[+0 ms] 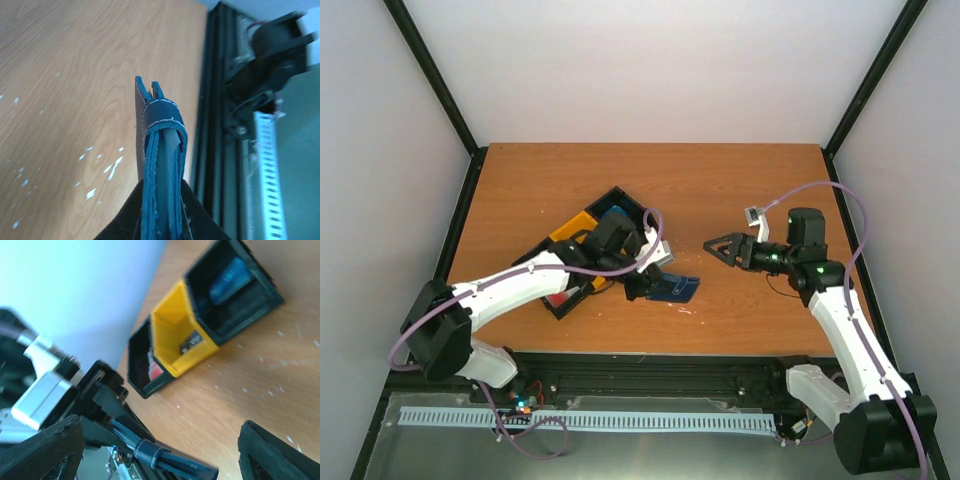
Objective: Put the credit cards into the card holder
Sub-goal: Turn over the card holder.
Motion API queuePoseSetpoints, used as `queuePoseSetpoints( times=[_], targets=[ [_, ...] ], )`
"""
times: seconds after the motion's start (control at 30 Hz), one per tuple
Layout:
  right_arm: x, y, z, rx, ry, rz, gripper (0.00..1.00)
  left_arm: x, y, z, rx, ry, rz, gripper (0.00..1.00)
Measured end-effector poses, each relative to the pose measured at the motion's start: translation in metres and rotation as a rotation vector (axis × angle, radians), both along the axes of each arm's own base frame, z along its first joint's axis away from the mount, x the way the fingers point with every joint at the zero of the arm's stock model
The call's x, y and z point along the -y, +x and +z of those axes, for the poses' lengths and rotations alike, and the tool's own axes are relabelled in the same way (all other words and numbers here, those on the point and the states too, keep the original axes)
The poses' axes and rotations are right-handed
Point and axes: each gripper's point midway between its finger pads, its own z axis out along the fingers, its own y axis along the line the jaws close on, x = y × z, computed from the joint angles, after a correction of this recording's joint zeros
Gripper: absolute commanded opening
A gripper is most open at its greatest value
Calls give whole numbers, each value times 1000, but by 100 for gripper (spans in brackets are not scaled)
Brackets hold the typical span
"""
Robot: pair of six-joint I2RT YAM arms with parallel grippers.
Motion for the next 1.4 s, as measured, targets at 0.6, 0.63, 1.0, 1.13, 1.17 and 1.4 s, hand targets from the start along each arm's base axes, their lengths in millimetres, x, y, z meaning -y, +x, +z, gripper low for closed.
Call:
queuePoseSetpoints(
  times=[0.6, 0.63, 1.0, 1.13, 1.17, 1.4],
  targets=[
    [-72, -78, 27, 309, 74, 546, 47, -1, -34, 85, -207, -185, -262, 1],
    [-72, -83, 27, 305, 82, 562, 43, -2, -34, 84, -214, -180, -262, 1],
    [-74, -107, 29, 323, 115, 642, 10, -9, -43, 86, -241, -193, -269, 12],
    [-77, -108, 29, 317, 114, 641, 3, -12, -46, 86, -254, -203, -253, 51],
    [-77, -107, 27, 311, 112, 633, 3, -12, -45, 86, -254, -210, -244, 56],
    [-75, -84, 20, 263, 107, 426, 4, -22, -36, 65, -284, -236, -41, 81]
  ],
)
